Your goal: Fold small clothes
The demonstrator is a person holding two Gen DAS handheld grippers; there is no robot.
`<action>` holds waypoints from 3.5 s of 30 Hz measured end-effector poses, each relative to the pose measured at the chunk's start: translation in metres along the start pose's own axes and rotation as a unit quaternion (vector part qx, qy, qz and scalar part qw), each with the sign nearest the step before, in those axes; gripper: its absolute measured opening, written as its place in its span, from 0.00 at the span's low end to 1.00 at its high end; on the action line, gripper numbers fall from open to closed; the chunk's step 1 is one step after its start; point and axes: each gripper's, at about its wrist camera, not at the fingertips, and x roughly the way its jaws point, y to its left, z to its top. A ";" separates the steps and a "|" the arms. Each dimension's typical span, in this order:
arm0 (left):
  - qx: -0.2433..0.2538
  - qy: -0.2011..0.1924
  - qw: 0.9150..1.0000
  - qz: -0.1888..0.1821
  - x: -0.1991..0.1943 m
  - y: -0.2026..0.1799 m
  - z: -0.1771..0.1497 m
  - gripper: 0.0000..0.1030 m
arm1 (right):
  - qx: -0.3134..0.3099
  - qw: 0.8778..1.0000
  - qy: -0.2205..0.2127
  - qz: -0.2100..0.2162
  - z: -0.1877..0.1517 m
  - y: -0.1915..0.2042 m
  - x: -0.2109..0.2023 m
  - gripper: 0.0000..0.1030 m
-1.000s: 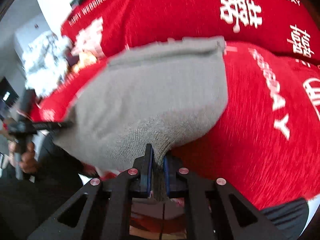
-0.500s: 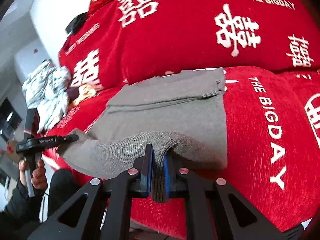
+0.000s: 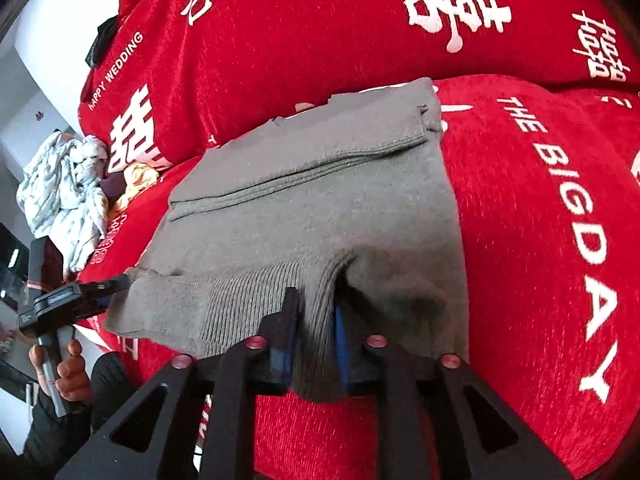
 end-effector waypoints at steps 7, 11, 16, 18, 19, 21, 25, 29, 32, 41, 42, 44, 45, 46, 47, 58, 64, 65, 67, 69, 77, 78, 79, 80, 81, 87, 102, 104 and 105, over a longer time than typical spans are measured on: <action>0.009 0.021 1.000 0.010 0.004 -0.011 -0.027 0.72 | 0.000 1.000 -0.006 0.015 -0.011 0.000 -0.004 0.49; 0.007 0.027 0.999 0.017 0.013 -0.019 -0.031 0.72 | 0.009 1.000 -0.004 0.025 -0.008 -0.002 -0.001 0.49; -0.012 0.044 0.999 0.012 0.019 -0.019 -0.030 0.33 | -0.019 0.999 0.014 0.041 -0.006 0.005 0.004 0.20; -0.007 0.044 0.999 0.013 0.017 -0.022 -0.032 0.08 | -0.041 0.999 0.013 0.032 -0.007 0.011 0.004 0.15; -0.003 0.043 0.999 0.013 0.014 -0.024 -0.032 0.08 | -0.047 0.998 0.012 0.032 -0.008 0.013 0.001 0.13; 0.012 0.022 1.000 0.002 -0.001 -0.032 -0.031 0.07 | -0.052 0.998 0.005 0.042 -0.006 0.015 -0.007 0.12; 0.028 -0.013 1.000 0.004 -0.020 -0.042 -0.019 0.07 | -0.063 0.995 -0.028 0.066 0.006 0.022 -0.032 0.11; 0.025 -0.024 0.999 0.006 -0.021 -0.041 0.000 0.07 | -0.057 0.994 -0.061 0.073 0.024 0.026 -0.048 0.11; 0.028 -0.030 0.999 0.010 -0.018 -0.044 0.013 0.07 | -0.053 0.994 -0.070 0.068 0.034 0.031 -0.049 0.11; 0.031 -0.053 0.998 0.008 -0.015 -0.057 0.061 0.07 | -0.023 0.995 -0.088 0.042 0.071 0.031 -0.040 0.11; 0.031 -0.054 0.998 0.008 -0.014 -0.058 0.065 0.07 | -0.019 0.995 -0.089 0.041 0.074 0.031 -0.039 0.11; 0.034 -0.057 0.998 0.012 -0.011 -0.062 0.074 0.07 | -0.015 0.995 -0.091 0.037 0.082 0.031 -0.037 0.11; 0.036 -0.058 0.998 0.016 -0.010 -0.064 0.078 0.07 | -0.015 0.995 -0.091 0.035 0.084 0.032 -0.036 0.11; 0.038 -0.058 0.997 0.022 -0.009 -0.066 0.083 0.07 | -0.015 0.995 -0.092 0.033 0.087 0.033 -0.035 0.11; 0.041 -0.058 0.997 0.023 -0.008 -0.068 0.085 0.07 | -0.015 0.995 -0.093 0.031 0.091 0.034 -0.035 0.11; 0.034 -0.049 0.998 0.029 0.008 -0.076 0.133 0.07 | 0.012 0.996 -0.092 0.001 0.137 0.024 -0.020 0.11; 0.043 -0.048 0.997 0.041 0.020 -0.088 0.154 0.07 | 0.022 0.996 -0.088 -0.012 0.159 0.019 -0.011 0.11; 0.046 -0.046 0.997 0.045 0.023 -0.090 0.158 0.07 | 0.024 0.996 -0.087 -0.014 0.162 0.018 -0.008 0.11; 0.047 -0.042 0.997 0.050 0.029 -0.093 0.165 0.07 | 0.027 0.996 -0.084 -0.019 0.167 0.016 -0.002 0.11; 0.049 -0.040 0.997 0.053 0.033 -0.096 0.172 0.07 | 0.026 0.996 -0.082 -0.023 0.173 0.014 0.004 0.11; 0.042 -0.019 0.997 0.065 0.068 -0.097 0.200 0.07 | 0.046 0.996 -0.065 -0.034 0.196 -0.004 0.038 0.11; 0.037 -0.014 0.997 0.065 0.074 -0.095 0.203 0.07 | 0.053 0.996 -0.061 -0.035 0.199 -0.008 0.044 0.11; 0.032 -0.007 0.997 0.065 0.082 -0.093 0.207 0.07 | 0.056 0.996 -0.058 -0.036 0.201 -0.011 0.049 0.11; 0.031 -0.004 0.997 0.067 0.088 -0.092 0.210 0.07 | 0.062 0.996 -0.053 -0.038 0.204 -0.016 0.057 0.11; 0.030 -0.001 0.997 0.071 0.094 -0.091 0.212 0.07 | 0.065 0.996 -0.050 -0.040 0.205 -0.019 0.062 0.11; 0.018 0.020 0.996 0.084 0.132 -0.081 0.231 0.07 | 0.078 0.995 -0.035 -0.049 0.220 -0.033 0.092 0.11; -0.043 0.057 0.994 0.087 0.189 -0.048 0.249 0.08 | 0.097 0.993 -0.005 -0.063 0.233 -0.055 0.143 0.11; -0.061 0.055 0.994 0.075 0.191 -0.043 0.253 0.08 | 0.099 0.993 -0.004 -0.064 0.236 -0.055 0.146 0.11; -0.067 0.056 0.993 0.074 0.192 -0.041 0.256 0.08 | 0.102 0.993 -0.002 -0.064 0.237 -0.055 0.147 0.11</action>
